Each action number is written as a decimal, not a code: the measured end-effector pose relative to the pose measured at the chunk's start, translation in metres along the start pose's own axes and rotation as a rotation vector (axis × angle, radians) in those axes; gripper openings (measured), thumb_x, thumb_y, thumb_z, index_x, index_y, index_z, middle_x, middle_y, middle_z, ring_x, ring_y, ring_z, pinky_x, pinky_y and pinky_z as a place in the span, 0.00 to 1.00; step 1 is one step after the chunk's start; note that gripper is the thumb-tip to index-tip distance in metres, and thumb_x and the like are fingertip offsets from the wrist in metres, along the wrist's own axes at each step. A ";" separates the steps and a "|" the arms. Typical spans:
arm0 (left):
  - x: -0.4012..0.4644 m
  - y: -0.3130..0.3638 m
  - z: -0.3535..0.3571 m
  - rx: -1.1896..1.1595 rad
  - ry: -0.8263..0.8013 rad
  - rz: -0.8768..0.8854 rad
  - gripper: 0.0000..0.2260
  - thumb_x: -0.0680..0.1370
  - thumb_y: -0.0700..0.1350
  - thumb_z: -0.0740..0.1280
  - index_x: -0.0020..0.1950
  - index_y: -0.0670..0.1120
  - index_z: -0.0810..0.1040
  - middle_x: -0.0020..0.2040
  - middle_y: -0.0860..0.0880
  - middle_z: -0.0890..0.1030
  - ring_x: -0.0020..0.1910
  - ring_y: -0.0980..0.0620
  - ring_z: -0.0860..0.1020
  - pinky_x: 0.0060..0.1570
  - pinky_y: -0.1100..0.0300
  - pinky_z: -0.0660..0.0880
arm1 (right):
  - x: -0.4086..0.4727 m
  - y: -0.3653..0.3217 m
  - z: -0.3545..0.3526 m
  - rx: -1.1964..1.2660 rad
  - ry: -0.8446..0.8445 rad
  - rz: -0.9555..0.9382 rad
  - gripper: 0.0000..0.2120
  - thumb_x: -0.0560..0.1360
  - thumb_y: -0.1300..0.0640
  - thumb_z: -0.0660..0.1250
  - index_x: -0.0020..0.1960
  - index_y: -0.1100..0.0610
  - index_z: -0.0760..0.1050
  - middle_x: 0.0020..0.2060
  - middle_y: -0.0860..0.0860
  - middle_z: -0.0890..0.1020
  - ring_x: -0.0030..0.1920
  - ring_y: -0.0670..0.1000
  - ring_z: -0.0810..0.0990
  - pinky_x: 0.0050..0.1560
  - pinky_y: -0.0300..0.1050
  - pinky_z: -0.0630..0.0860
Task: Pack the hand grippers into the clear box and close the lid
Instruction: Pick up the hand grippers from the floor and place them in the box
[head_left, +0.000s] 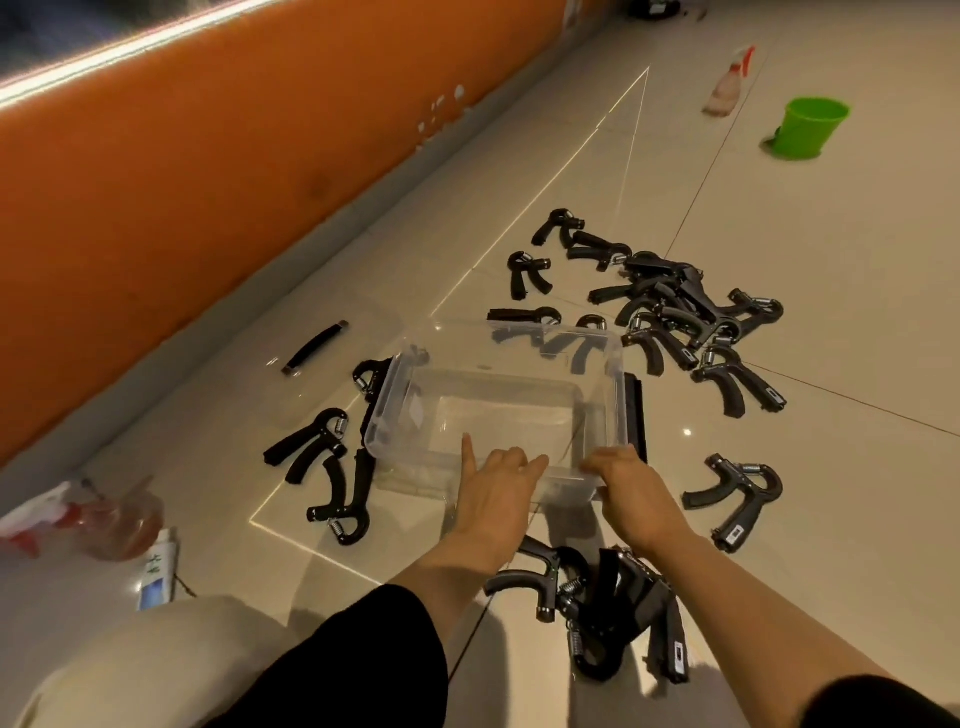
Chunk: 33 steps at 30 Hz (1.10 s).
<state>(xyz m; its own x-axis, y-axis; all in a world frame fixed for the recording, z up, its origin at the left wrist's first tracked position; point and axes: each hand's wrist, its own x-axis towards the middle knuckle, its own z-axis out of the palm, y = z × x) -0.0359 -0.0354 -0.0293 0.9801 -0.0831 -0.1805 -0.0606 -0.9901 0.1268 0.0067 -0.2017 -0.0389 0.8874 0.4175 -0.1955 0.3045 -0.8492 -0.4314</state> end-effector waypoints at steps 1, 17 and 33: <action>-0.004 0.000 0.002 -0.021 -0.017 0.002 0.33 0.73 0.32 0.60 0.76 0.51 0.58 0.69 0.46 0.68 0.71 0.47 0.64 0.74 0.41 0.40 | 0.000 -0.001 -0.001 -0.022 -0.015 -0.009 0.21 0.72 0.66 0.66 0.64 0.55 0.75 0.62 0.53 0.75 0.65 0.53 0.70 0.61 0.44 0.72; -0.041 0.041 0.047 -0.218 0.150 0.187 0.18 0.76 0.39 0.64 0.65 0.46 0.73 0.62 0.48 0.74 0.61 0.47 0.72 0.65 0.56 0.64 | -0.084 0.035 0.031 -0.050 0.281 0.374 0.16 0.73 0.64 0.66 0.60 0.60 0.72 0.57 0.57 0.75 0.52 0.59 0.77 0.49 0.53 0.77; -0.056 0.097 0.178 -0.341 0.209 0.079 0.23 0.65 0.40 0.74 0.58 0.40 0.75 0.48 0.42 0.76 0.44 0.44 0.76 0.42 0.51 0.76 | -0.120 0.060 0.142 0.250 0.224 0.904 0.08 0.78 0.55 0.62 0.53 0.58 0.71 0.49 0.55 0.77 0.48 0.56 0.78 0.39 0.45 0.67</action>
<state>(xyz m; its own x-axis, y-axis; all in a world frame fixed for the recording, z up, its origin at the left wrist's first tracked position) -0.1309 -0.1472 -0.1808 0.9944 -0.0977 0.0403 -0.1053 -0.8842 0.4552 -0.1305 -0.2570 -0.1670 0.8038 -0.4540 -0.3845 -0.5860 -0.7156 -0.3801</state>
